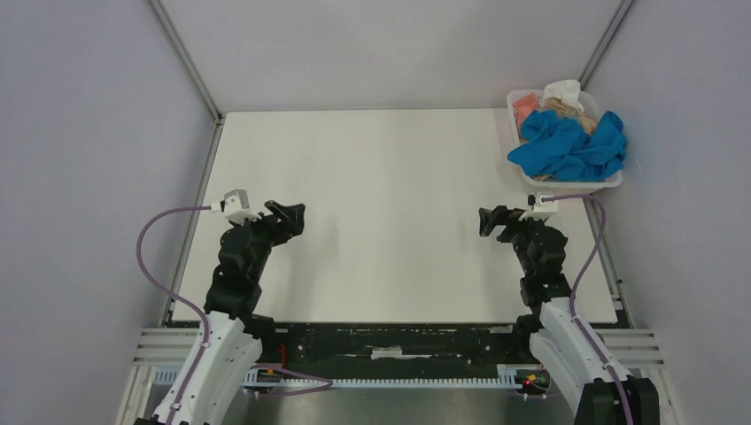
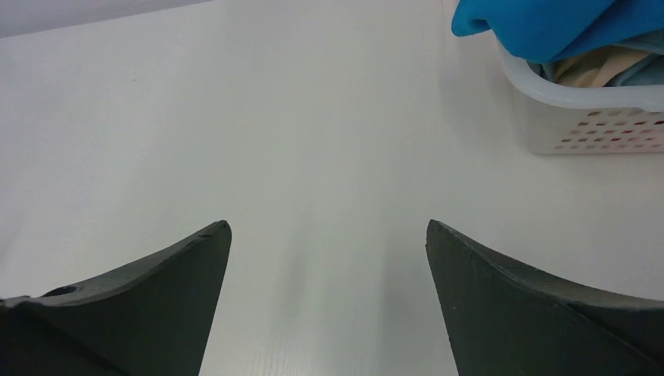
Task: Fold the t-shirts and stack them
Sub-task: Grab crumpled tshirt from bin with the right arm
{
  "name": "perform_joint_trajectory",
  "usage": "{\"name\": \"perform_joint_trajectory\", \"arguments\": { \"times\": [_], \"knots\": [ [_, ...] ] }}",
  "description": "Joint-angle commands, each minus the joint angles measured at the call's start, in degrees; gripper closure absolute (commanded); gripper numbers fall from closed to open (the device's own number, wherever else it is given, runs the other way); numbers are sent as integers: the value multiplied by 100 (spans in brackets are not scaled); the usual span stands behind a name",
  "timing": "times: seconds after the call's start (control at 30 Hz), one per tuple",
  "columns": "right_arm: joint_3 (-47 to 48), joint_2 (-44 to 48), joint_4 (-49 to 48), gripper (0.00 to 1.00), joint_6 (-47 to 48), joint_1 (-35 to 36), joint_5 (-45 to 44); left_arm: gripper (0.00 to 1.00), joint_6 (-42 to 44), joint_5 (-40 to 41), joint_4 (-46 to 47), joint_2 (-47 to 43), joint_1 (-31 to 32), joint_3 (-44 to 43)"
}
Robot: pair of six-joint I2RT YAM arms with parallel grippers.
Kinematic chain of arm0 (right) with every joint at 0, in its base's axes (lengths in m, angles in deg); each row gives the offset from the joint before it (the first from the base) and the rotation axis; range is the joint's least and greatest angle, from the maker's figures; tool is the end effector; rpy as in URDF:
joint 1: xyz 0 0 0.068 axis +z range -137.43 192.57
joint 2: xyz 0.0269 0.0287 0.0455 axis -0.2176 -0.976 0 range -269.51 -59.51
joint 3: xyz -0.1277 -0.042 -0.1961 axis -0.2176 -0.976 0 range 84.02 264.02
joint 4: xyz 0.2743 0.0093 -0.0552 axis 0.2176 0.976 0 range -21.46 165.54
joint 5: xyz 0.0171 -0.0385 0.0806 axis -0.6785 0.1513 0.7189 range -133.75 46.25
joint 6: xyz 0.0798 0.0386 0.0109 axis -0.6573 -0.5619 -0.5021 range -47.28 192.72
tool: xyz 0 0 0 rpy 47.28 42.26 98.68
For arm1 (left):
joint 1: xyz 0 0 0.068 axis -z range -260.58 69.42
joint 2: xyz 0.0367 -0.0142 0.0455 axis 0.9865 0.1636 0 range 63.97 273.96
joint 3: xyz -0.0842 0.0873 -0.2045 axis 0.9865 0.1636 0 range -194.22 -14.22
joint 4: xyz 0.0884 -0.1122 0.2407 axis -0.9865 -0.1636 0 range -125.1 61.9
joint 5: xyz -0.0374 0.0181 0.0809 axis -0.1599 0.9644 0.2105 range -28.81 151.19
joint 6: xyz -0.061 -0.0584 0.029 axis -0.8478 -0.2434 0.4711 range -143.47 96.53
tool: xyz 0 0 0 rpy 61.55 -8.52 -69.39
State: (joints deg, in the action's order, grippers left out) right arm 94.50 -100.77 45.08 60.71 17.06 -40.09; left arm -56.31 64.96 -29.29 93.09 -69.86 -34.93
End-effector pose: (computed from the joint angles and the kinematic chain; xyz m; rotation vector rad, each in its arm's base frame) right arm 0.2581 0.0253 0.1602 0.0641 1.7042 0.2691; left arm 0.2397 -0.0400 0.2193 -0.3863 1.7216 -0.4991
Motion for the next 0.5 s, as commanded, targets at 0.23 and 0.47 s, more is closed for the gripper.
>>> {"name": "perform_joint_trajectory", "arguments": {
  "times": [0.23,0.47],
  "knots": [
    [2098,-1147,1226,2,327,-11,-505,8,-201,-605,-281,182,-18,-376],
    [4838,-3119,2929,2,870,-370,-1343,0,-138,-685,-637,882,-17,-742]
  ]
}}
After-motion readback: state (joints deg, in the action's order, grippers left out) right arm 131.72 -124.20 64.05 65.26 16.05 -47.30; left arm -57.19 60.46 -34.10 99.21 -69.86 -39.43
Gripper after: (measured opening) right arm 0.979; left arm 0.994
